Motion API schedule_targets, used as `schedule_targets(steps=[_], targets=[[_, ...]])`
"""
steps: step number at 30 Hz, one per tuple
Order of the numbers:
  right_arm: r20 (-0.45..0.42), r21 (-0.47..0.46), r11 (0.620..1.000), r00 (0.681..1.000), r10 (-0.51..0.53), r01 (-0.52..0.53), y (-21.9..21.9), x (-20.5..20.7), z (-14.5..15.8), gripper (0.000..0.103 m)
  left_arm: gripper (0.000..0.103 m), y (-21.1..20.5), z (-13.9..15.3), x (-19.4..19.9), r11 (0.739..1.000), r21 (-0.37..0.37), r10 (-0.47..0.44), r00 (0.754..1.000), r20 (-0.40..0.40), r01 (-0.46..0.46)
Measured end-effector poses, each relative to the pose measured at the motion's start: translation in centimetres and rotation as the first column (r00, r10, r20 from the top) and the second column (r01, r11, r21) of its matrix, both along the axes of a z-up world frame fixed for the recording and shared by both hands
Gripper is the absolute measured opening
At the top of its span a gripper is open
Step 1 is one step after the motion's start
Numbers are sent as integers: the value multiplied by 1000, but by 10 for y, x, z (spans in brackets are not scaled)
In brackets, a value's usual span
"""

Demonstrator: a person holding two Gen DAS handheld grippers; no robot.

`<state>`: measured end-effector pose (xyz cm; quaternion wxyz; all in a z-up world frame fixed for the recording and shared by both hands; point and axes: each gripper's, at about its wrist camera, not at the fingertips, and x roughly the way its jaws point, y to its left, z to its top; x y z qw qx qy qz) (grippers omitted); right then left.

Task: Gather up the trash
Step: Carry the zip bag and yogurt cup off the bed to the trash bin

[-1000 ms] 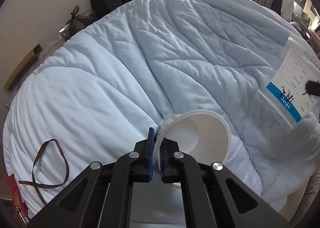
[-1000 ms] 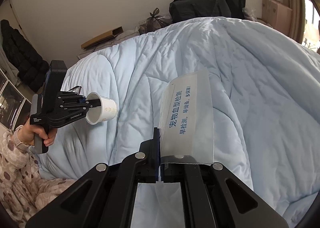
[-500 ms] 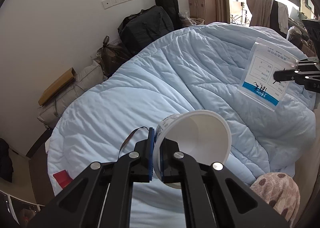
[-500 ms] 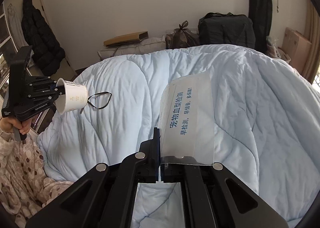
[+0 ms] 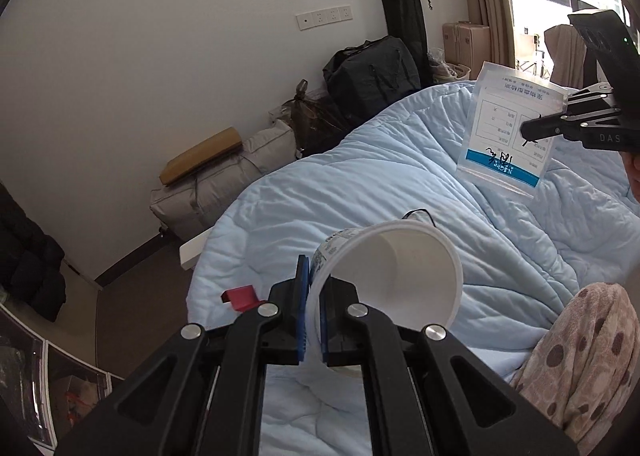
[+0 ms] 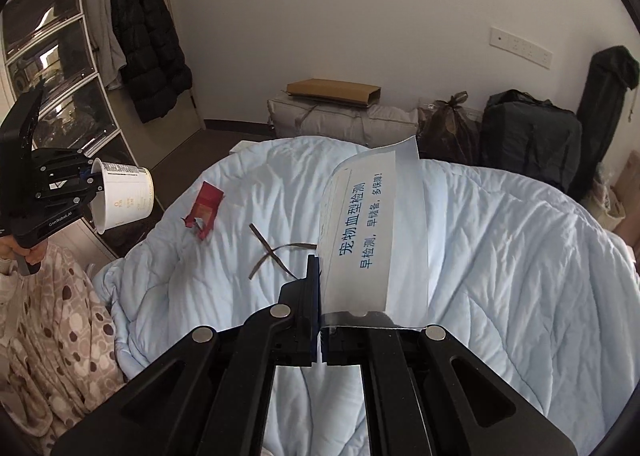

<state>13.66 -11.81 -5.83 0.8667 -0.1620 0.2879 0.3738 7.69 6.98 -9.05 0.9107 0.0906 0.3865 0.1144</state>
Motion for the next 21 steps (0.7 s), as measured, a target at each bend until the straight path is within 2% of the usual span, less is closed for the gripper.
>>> schedule_targets(steps=[5, 11, 16, 21], targets=[[18, -14, 994, 994, 104, -104, 75, -16, 5, 0, 5, 52, 4, -44, 997, 4, 81, 997, 2, -81], [6, -67, 971, 973, 231, -230, 167, -39, -4, 0, 5, 114, 3, -99, 986, -15, 167, 986, 1, -167], [-14, -128, 929, 937, 348, -347, 244, -62, -19, 0, 5, 173, -15, -149, 968, -81, 236, 972, -14, -236], [-56, -187, 869, 888, 456, -457, 320, -87, -40, 0, 5, 222, -48, -196, 955, -179, 236, 971, -25, -236]])
